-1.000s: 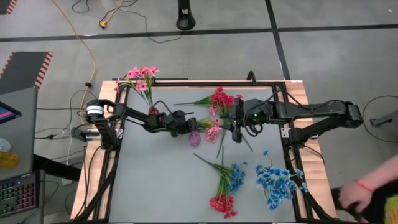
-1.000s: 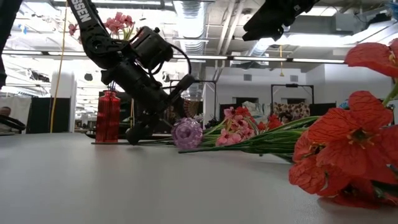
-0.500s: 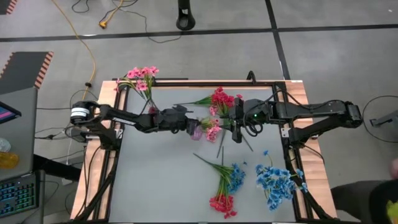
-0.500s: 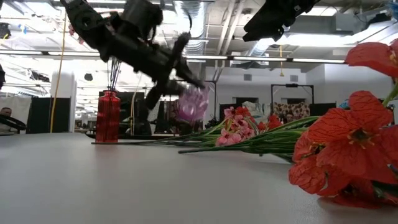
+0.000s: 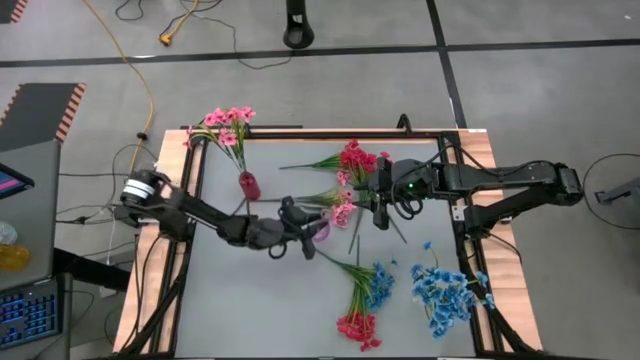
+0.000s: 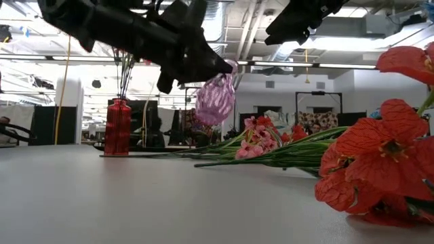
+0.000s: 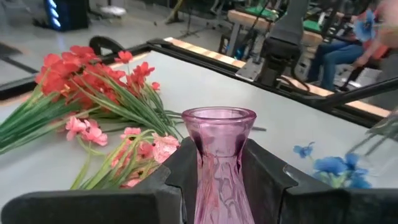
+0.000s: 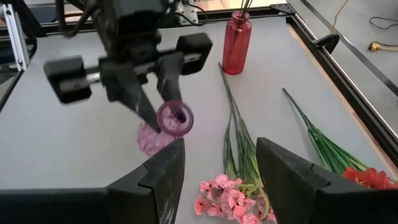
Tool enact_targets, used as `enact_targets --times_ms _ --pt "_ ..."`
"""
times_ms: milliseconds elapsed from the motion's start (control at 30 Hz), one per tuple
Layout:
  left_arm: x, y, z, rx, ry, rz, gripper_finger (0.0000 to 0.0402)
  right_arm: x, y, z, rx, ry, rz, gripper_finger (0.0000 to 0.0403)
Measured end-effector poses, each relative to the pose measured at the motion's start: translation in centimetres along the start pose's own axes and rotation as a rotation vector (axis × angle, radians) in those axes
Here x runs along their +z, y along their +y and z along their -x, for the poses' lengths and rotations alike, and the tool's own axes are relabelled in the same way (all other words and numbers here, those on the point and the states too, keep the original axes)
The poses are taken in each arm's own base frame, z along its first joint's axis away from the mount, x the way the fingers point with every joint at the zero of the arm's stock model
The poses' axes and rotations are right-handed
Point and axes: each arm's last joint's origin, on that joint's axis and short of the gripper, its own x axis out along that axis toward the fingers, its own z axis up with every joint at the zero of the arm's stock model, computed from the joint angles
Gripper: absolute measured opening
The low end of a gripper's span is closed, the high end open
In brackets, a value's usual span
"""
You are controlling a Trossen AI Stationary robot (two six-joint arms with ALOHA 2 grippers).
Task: Sort flowers into vase by color
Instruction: Adjust the purple vase
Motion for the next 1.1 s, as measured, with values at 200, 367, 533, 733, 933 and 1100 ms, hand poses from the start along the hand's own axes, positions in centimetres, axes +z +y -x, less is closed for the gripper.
enact_targets --times_ms 200,367,533,733,933,1100 --pt "-3.0 -0.3 -1.7 0.021 -0.103 -0.019 0.0089 0.0 0.0 0.0 0.000 0.000 0.000 0.0224" --pt "-5.8 0.2 -2.8 0.034 -0.153 -0.017 0.0089 0.0 0.0 0.0 0.000 0.000 0.000 0.0224" --pt "-7.3 0.4 -3.1 0.032 -0.176 -0.034 0.0089 0.0 0.0 0.0 0.000 0.000 0.000 0.0224" --pt "-7.5 0.4 -3.2 0.016 -0.162 -0.078 0.0091 0.0 0.0 0.0 0.000 0.000 0.000 0.0224" --pt "-7.5 0.3 -3.2 -0.021 -0.153 -0.269 0.0114 0.0 0.0 0.0 0.000 0.000 0.000 0.0224" --pt "-7.6 0.3 -3.2 -0.016 -0.145 -0.300 0.0140 0.0 0.0 0.0 0.000 0.000 0.000 0.0224"
